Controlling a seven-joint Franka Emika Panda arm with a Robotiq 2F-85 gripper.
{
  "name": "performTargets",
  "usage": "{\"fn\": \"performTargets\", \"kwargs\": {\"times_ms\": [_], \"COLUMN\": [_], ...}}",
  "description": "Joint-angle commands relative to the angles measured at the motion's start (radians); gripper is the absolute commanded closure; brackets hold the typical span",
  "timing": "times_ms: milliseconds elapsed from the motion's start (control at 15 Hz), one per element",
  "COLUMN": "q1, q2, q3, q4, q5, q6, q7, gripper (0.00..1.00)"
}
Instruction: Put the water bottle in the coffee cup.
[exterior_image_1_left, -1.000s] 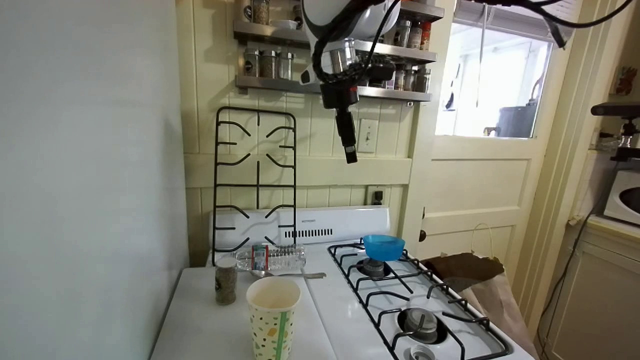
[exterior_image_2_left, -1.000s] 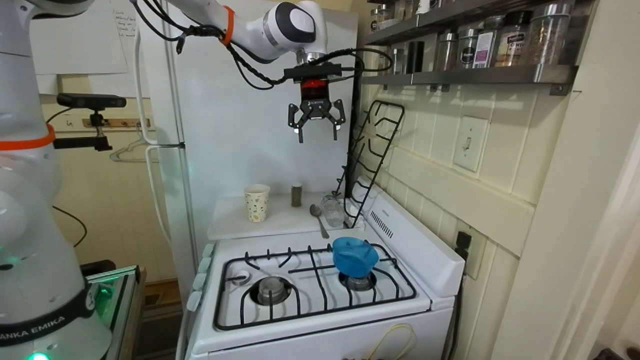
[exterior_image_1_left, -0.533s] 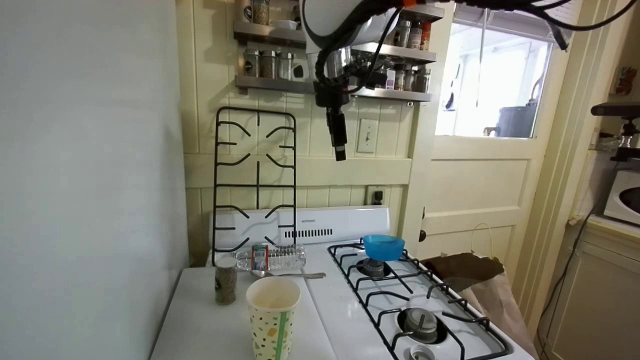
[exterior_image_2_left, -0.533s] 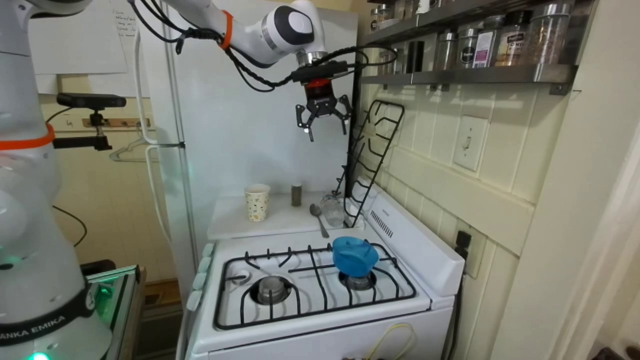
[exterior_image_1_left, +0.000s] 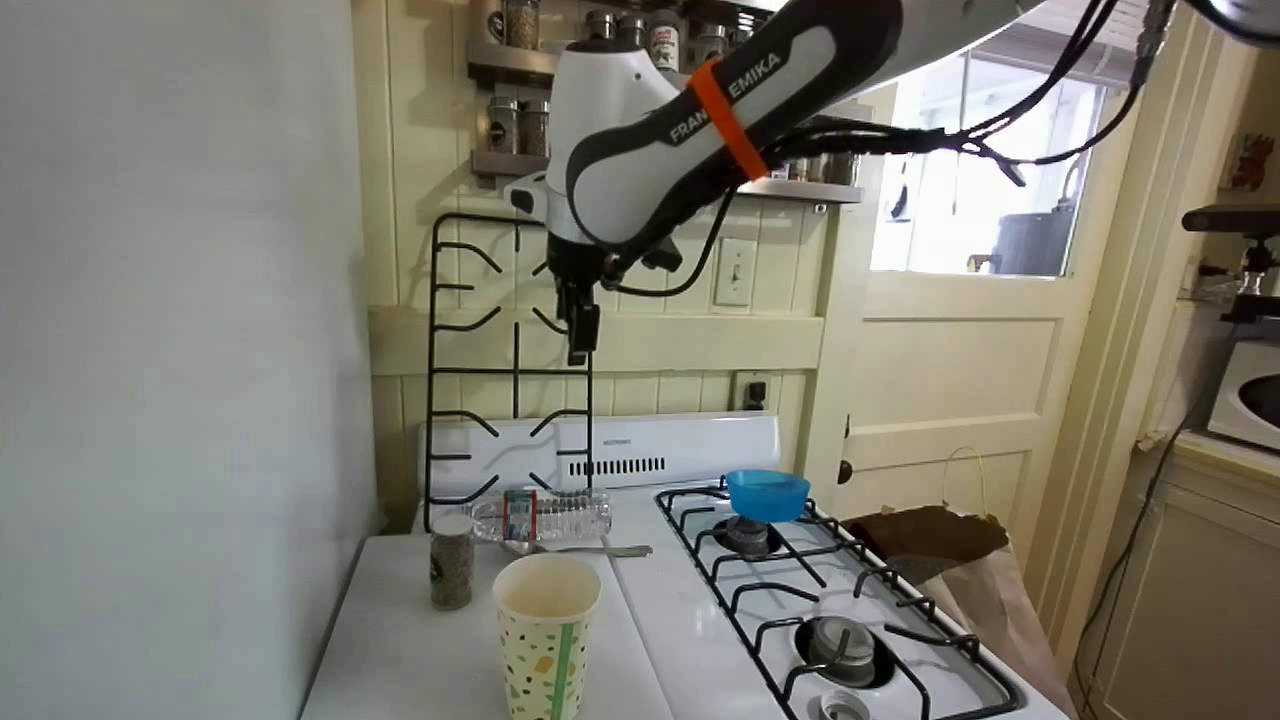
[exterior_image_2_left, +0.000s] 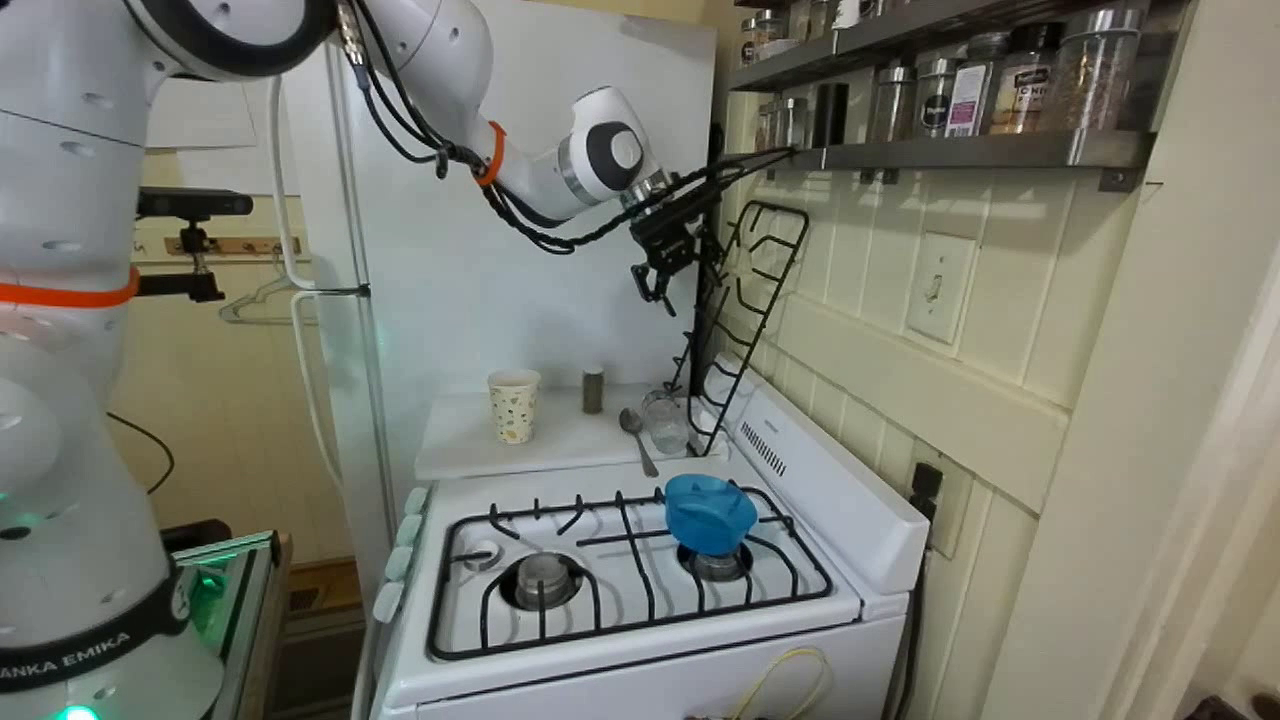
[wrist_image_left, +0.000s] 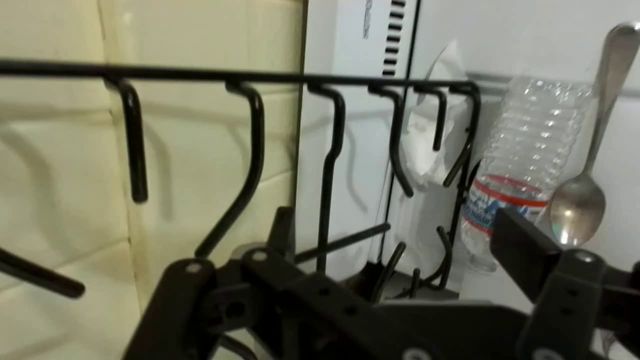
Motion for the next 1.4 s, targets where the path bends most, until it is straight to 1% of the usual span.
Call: {"fn": "performTargets", "kwargs": {"times_ms": [0,67,267,733,933,1133,1333], "q1": [0.031,0.023,0.036,0.036,0.038,0.060,0.056], "q2": [0.051,0.035,0.044,0.044,0.028,-0.008,-0.013], "q3": [0.007,0.001,0.004,0.004,0.015,-0.009,0.017], "q4": [0.038,0.017,0.029,0.030,-0.017,-0.076,-0.131], "q5": [-0.022,0.005,0.004,0.004,0.041,-0.018,0.028], "q6": [0.051,0.042,0.043,0.042,0.011,-0.007,-0.013], "q7": [-0.036,-0.011,-0.019,-0.022,0.001,0.086,0.106], "gripper": [0.00,0.00,0.00,0.00,0.00,0.00,0.00]}}
